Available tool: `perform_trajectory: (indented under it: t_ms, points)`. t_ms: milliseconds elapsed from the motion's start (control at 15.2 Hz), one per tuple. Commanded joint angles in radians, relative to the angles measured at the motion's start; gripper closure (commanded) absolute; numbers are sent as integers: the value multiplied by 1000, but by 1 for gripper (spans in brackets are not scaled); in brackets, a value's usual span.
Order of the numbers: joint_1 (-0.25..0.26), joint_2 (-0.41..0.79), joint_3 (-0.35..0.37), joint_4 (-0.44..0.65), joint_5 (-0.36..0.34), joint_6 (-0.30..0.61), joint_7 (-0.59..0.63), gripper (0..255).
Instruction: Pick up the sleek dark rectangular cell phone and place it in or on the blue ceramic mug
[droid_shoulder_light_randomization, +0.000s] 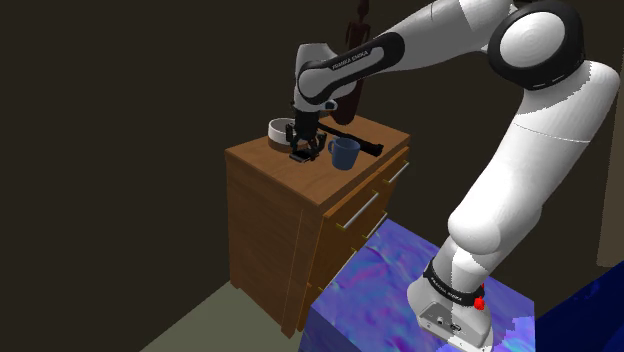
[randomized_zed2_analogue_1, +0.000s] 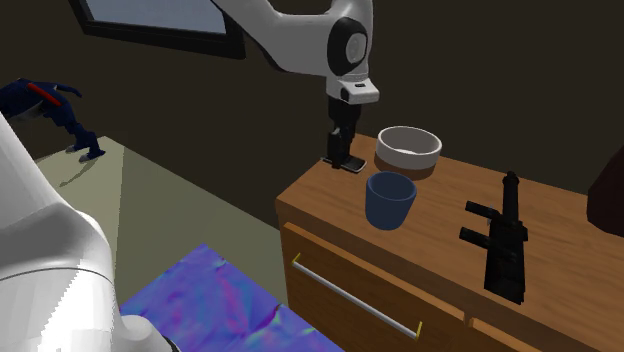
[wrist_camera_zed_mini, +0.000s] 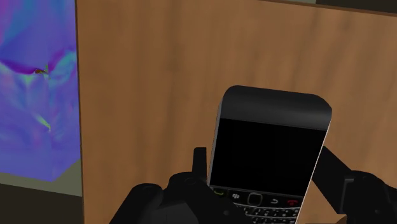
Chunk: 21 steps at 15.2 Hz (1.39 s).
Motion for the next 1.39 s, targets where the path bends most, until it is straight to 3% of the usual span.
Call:
perform_trajectory:
  t_ms: [0, 1320]
  points:
    - [0, -11, 1, 16, 5, -27, -3, 255]
    - [-3, -84, 0, 203, 34, -282, -30, 255]
